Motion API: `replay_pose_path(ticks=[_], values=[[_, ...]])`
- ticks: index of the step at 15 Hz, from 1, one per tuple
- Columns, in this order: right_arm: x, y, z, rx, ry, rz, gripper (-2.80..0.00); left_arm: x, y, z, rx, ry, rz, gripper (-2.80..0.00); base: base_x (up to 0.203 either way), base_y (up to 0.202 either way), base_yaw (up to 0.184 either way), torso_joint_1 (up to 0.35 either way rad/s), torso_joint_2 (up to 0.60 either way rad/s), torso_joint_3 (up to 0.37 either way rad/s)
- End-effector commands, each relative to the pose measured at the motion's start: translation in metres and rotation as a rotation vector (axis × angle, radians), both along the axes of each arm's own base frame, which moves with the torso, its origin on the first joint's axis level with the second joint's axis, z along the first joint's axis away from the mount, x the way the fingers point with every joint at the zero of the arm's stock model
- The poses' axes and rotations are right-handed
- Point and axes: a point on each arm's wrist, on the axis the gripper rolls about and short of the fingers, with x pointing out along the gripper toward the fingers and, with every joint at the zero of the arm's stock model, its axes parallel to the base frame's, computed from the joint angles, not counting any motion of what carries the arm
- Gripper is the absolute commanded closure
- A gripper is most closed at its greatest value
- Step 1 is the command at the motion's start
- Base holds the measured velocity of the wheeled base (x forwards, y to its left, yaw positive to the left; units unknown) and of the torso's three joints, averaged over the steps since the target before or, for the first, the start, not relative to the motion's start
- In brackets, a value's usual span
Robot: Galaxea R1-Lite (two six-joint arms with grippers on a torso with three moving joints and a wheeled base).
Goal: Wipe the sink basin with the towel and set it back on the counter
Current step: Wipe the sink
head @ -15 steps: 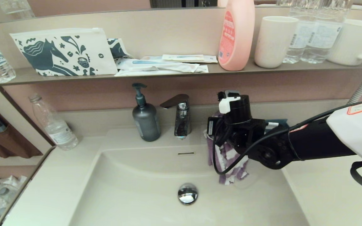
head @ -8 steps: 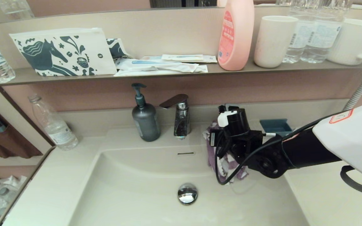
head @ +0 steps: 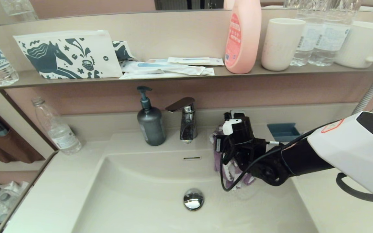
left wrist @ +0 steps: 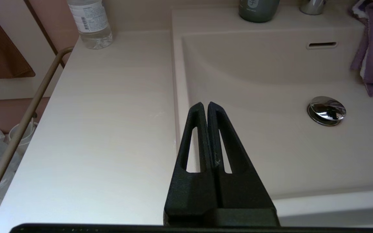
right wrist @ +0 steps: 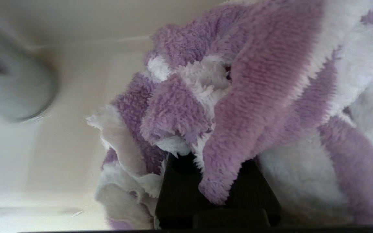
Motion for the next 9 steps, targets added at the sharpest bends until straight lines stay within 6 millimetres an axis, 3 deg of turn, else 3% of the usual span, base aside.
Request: replay_pose_path(ticks=[1,9], values=[[0.006,-0.021,-0.012,-0.031,0.038,-0.054,0.00,0.000,0.000,0.000,-0.001,0.001,0.000,0.00,0.000,0.000,0.000,0.000,0.00,0.000],[0.011,-0.099,-0.010,-0.049,0.050,-0.212,0.00,0.000,0.000,0.000,-0.001,0.001,0.000,0.00,0.000,0.000,0.000,0.000,0.00,0.000]])
